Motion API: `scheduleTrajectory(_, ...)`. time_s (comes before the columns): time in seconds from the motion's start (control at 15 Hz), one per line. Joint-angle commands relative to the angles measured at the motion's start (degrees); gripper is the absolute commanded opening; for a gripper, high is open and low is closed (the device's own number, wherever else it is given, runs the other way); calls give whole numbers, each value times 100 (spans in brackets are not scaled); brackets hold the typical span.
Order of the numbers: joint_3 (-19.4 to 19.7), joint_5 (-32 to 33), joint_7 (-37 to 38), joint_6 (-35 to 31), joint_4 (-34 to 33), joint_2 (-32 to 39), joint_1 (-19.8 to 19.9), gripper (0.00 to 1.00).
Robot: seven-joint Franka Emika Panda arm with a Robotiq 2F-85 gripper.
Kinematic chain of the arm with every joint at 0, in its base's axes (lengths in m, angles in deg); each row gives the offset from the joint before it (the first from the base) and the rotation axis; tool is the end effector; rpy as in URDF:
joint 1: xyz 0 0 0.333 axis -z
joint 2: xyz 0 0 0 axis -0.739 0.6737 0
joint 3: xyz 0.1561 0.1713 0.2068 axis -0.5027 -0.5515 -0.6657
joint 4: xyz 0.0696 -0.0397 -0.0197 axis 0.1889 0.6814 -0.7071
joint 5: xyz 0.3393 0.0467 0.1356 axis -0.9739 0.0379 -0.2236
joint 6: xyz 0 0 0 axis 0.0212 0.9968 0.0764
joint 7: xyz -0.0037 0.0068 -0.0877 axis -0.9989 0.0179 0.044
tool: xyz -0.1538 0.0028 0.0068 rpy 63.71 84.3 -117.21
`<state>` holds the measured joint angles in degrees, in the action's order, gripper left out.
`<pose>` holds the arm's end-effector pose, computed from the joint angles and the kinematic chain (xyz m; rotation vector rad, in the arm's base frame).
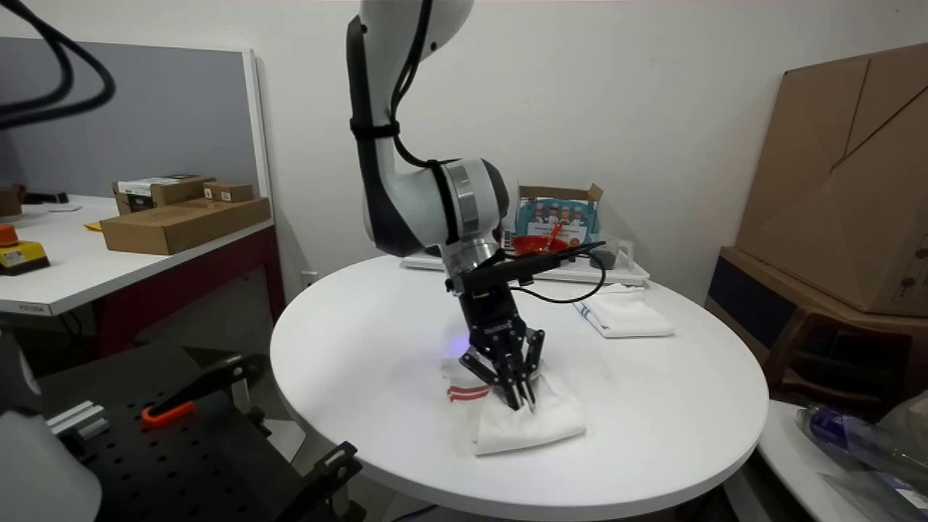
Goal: Use the red and white towel to wipe the tabletop
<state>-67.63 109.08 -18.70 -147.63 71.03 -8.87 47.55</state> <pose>0.4690 -0.0819 0.0370 2.2138 1.2208 -0.7155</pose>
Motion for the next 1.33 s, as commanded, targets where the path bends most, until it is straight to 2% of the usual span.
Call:
scheduleTrajectory(0.0, -413, 173, 247, -209, 873, -329, -192, 9)
scheduleTrajectory(0.2, -772, 135, 468, -200, 863, -328, -492, 9)
scheduleTrajectory(0.47, -1094, 103, 867, -6, 226, 12, -1048, 9)
scheduleTrajectory(0.93, -1178, -134, 1242, 990, -1905, 1225, -1893, 9)
scheduleTrajectory(1.27, -1037, -141, 1079, 1591, -3351, 1910, -1985, 9)
